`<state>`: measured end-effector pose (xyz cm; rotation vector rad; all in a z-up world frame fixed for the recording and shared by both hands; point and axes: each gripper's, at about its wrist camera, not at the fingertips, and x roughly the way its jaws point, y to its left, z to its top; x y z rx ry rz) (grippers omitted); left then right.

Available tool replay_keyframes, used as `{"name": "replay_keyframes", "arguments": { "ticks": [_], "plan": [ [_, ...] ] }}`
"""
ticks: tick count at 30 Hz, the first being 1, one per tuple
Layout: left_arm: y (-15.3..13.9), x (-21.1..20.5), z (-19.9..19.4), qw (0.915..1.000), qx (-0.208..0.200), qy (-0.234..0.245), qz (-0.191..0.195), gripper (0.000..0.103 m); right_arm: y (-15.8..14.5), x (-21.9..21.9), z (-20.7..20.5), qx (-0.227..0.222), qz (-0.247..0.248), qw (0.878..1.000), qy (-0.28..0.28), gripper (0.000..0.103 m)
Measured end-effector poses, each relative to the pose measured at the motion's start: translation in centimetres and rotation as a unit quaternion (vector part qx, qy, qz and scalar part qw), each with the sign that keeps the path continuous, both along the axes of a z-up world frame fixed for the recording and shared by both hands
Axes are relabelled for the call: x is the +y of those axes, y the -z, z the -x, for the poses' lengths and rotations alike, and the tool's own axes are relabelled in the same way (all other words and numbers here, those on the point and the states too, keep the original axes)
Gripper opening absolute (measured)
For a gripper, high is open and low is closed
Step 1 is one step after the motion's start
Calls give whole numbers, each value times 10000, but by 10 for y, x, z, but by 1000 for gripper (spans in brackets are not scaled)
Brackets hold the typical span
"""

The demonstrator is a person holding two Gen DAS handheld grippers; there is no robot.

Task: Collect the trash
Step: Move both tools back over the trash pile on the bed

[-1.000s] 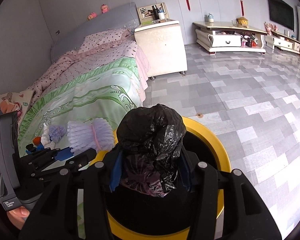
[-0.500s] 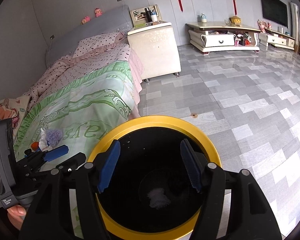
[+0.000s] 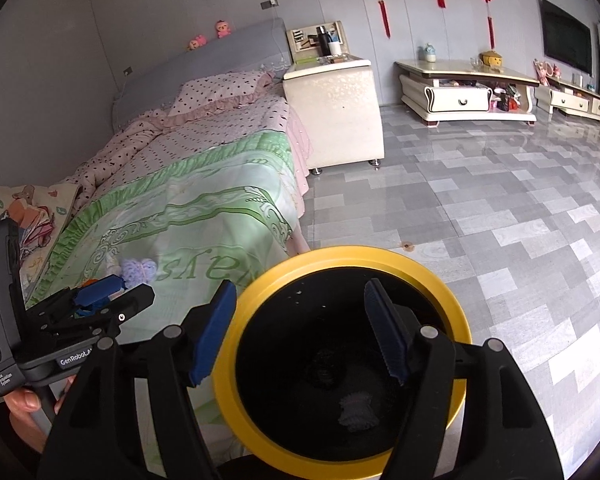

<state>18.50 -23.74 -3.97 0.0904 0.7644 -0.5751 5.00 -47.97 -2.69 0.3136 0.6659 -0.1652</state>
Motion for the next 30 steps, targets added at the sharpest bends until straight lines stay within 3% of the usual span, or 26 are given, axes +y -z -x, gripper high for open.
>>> {"name": "replay_keyframes", "arguments": {
  "ticks": [16,30],
  "plan": [
    [-35,85,0,9972,-357,-654,49,83,-40,80,-17,-244,258,9977,-579,71],
    [-37,174,-15,9897,-418,-1368,-71,83,-51,152,-41,-284,379,9914,-1221,71]
  ]
}}
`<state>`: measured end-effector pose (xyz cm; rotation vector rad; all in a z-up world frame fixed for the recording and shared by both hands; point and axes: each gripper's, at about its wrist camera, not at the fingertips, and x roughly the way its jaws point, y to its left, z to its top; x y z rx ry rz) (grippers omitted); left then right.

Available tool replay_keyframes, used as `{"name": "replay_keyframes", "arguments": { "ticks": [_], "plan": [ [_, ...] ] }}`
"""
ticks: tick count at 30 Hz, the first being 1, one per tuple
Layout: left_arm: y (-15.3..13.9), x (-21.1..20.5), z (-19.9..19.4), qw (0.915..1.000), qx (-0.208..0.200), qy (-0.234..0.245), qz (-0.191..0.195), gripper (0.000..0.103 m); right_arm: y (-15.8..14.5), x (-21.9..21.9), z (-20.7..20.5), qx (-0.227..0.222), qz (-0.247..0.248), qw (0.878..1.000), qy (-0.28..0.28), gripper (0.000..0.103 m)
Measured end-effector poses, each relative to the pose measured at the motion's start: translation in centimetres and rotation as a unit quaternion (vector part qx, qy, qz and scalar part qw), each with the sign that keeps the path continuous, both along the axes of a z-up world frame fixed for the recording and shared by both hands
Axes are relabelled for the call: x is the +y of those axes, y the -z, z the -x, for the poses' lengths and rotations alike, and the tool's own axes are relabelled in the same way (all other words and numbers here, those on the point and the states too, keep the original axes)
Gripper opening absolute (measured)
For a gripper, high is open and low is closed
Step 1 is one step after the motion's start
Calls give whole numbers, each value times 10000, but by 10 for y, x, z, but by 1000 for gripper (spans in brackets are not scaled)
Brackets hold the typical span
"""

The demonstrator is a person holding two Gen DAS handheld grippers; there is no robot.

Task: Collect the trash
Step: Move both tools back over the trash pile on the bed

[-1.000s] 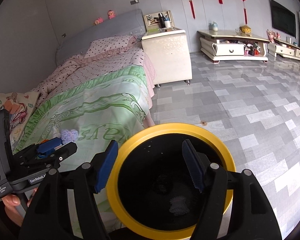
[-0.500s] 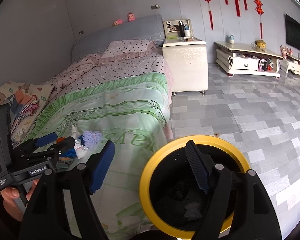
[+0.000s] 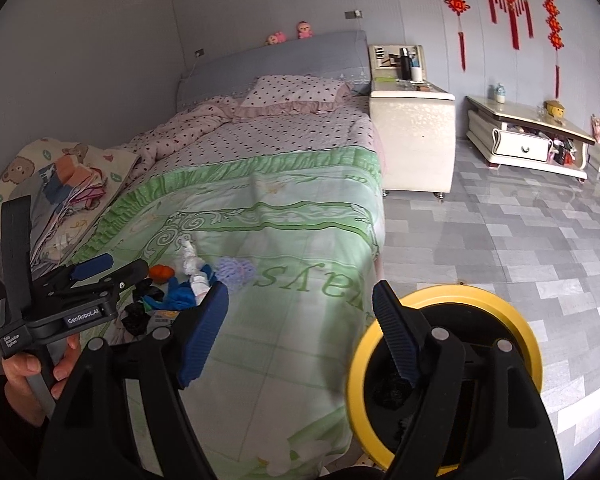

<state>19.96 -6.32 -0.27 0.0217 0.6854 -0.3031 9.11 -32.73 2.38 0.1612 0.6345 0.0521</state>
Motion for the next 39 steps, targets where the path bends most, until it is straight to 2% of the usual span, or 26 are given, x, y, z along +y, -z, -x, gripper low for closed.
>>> {"name": "replay_keyframes", "arguments": {
  "ticks": [9,17,25,39],
  "plan": [
    [13,49,-10,9989,104,-443,-110,83,2,44,-13,34,40,9991,-415,71],
    [32,86,-21,9965,296,-768,-169,83,17,77,-23,170,61,9969,-769,71],
    [56,118,-23,9932,496,-1010,-285,83,44,108,-33,364,167,9927,-1141,71],
    [102,164,-20,9855,947,-1375,-315,83,106,172,-49,772,625,9765,-1910,71]
  ]
}}
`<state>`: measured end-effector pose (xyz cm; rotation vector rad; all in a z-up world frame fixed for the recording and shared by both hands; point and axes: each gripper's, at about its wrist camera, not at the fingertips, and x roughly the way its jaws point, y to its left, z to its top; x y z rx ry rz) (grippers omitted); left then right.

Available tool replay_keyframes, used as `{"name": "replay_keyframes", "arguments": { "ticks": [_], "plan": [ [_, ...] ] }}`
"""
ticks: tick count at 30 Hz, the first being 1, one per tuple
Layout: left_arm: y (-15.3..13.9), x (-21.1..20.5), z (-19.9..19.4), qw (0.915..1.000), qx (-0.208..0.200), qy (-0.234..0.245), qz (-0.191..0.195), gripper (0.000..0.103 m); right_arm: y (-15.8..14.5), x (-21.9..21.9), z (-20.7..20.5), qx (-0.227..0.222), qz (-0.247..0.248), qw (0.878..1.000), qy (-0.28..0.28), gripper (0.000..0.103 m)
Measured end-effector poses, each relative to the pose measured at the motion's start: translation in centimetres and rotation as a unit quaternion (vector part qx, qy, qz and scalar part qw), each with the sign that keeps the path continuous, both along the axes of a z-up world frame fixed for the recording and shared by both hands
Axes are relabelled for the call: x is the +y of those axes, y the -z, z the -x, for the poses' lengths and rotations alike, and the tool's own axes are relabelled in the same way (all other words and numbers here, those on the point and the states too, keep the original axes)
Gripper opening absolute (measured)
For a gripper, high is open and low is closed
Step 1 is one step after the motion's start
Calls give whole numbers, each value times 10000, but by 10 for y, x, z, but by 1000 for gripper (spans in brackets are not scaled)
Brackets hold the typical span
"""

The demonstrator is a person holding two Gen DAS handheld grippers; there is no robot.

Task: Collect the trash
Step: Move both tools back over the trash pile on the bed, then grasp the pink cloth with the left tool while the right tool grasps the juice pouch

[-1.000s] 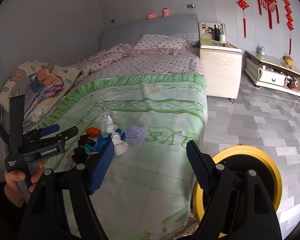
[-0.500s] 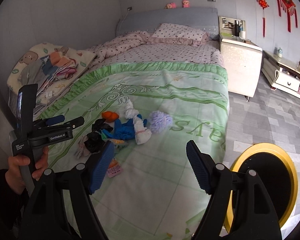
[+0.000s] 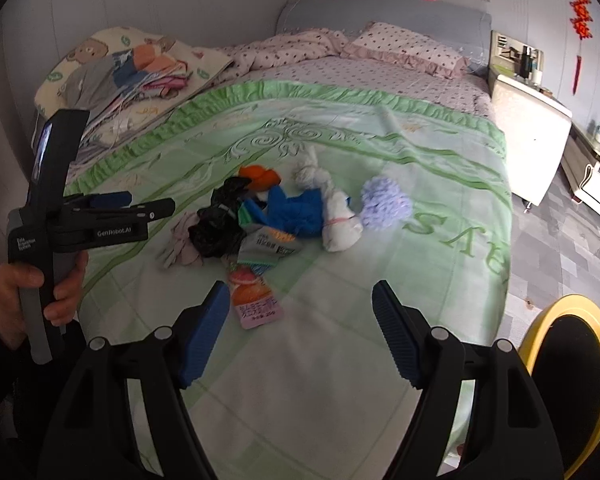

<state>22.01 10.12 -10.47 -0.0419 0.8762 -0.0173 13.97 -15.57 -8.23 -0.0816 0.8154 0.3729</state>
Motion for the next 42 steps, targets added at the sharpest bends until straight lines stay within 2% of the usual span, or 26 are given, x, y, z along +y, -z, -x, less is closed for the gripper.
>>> {"name": "replay_keyframes", "arguments": {
  "ticks": [8,10,18,27,30,33,36,38,42],
  "plan": [
    [27,10,-3,9996,240,-118,59,83,39,34,-8,293,144,9986,-411,69],
    [33,12,-4,9995,283,-139,87,83,45,41,-12,340,195,9981,-485,65],
    [51,15,-14,9988,419,-155,190,83,65,61,-31,447,228,9963,-700,63],
    [60,14,-22,9988,393,54,281,83,87,77,-56,610,347,9938,-859,53],
    [63,15,-28,9979,432,130,470,82,92,79,-63,690,283,9935,-863,48],
    [64,14,-32,9965,454,234,660,73,94,82,-67,687,253,9934,-885,43],
    [64,8,-35,9960,406,390,698,58,95,84,-69,693,234,9928,-945,41],
    [64,2,-36,9950,394,571,713,35,95,86,-69,678,242,9928,-958,41],
    [66,-5,-36,9947,357,723,635,32,96,85,-70,693,217,9925,-980,40]
  ]
}}
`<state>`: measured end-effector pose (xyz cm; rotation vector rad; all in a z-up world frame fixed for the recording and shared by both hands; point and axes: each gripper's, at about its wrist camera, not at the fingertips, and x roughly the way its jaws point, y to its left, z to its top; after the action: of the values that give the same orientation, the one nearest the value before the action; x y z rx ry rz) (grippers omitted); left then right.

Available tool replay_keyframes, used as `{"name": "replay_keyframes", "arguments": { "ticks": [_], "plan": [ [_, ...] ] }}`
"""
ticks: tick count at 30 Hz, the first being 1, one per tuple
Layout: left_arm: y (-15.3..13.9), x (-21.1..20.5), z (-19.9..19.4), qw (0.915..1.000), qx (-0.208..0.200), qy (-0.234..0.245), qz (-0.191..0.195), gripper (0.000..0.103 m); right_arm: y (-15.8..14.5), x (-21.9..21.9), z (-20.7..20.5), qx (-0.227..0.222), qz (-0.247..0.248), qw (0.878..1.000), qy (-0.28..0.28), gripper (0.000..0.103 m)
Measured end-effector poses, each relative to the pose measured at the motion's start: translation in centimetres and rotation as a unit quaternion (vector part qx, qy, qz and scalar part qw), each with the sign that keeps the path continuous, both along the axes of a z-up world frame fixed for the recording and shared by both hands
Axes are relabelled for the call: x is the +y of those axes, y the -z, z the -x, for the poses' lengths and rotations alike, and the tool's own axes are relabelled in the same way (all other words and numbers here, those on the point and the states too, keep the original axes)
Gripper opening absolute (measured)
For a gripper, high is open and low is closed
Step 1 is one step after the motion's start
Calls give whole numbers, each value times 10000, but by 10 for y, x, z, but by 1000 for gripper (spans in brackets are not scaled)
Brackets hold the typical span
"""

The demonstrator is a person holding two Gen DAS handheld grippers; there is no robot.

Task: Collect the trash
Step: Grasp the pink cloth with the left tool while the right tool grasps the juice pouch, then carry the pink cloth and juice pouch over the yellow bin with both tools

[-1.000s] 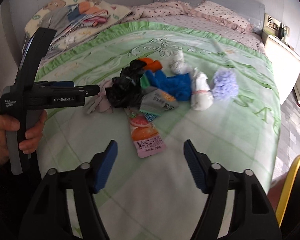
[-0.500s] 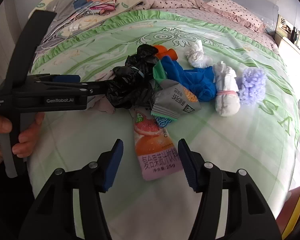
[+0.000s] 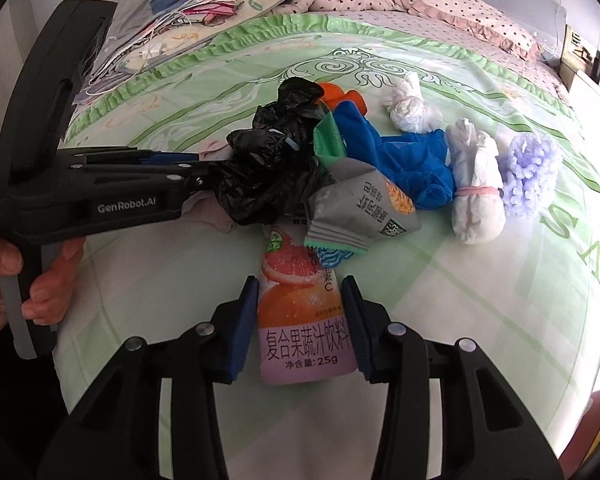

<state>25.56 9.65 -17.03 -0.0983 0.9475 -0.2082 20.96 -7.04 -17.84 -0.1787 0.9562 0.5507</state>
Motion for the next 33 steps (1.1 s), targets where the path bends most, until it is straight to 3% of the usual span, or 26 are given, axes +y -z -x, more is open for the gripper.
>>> {"name": "replay_keyframes", "arguments": {
  "ticks": [8,19,24,33],
  "plan": [
    [-4,14,1,9994,-12,-99,318,25,-4,-4,2,116,-86,9999,28,40],
    [-16,37,17,9971,-150,-432,612,24,-15,-19,23,186,-139,9997,110,39],
    [-31,45,28,9942,-371,-603,805,24,-27,-29,41,178,-246,9994,174,39],
    [-53,52,44,9918,-613,-783,800,24,-61,-54,77,-74,-338,9991,239,39]
  ]
}}
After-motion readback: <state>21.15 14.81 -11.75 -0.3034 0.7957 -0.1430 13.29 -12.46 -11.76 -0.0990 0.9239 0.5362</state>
